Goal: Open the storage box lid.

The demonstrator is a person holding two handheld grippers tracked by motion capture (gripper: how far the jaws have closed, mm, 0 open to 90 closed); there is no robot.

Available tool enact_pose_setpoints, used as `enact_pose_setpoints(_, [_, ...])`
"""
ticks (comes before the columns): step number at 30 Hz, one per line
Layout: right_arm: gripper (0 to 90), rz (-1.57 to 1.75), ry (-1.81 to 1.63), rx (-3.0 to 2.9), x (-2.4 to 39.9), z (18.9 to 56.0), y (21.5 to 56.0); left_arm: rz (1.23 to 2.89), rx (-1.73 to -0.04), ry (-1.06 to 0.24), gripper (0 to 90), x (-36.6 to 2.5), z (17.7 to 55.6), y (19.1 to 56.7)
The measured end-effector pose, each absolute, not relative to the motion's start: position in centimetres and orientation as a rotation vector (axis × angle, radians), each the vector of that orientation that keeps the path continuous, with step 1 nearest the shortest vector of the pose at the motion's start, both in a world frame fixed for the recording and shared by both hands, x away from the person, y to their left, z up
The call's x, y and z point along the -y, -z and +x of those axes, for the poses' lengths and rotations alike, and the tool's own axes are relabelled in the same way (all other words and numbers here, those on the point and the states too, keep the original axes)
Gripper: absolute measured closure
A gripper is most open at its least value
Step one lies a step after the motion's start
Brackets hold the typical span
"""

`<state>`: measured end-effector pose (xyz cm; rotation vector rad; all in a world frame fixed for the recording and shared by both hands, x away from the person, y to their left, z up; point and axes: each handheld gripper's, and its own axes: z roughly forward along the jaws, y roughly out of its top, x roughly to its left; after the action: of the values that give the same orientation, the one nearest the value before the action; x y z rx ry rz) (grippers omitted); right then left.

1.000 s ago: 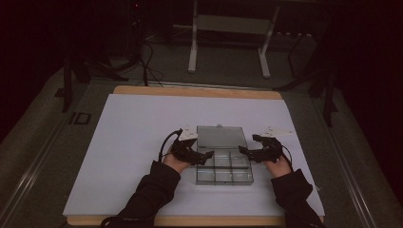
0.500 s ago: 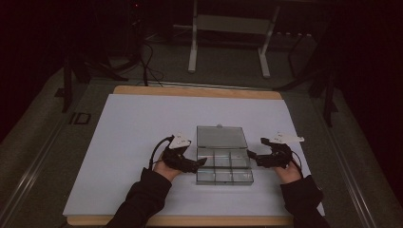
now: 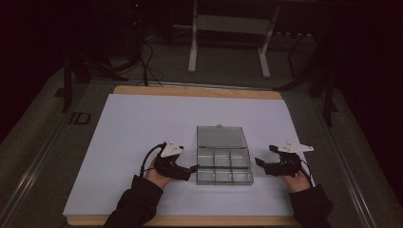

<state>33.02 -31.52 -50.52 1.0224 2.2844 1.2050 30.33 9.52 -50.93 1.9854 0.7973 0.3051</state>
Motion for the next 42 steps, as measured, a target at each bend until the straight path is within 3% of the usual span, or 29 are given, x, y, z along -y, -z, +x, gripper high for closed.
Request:
enact_pose_setpoints(18, [15.6, 1.052, -1.169, -2.254, 33.3, 30.8, 51.9, 1.978, -0.855, -0.333, 8.7, -12.1, 28.4, 52.4])
enact_pose_setpoints(42, [15.3, 1.096, -1.150, -2.165, 34.8, 28.9, 53.2, 2.004, -0.876, -0.471, 8.7, -13.4, 27.3, 53.8])
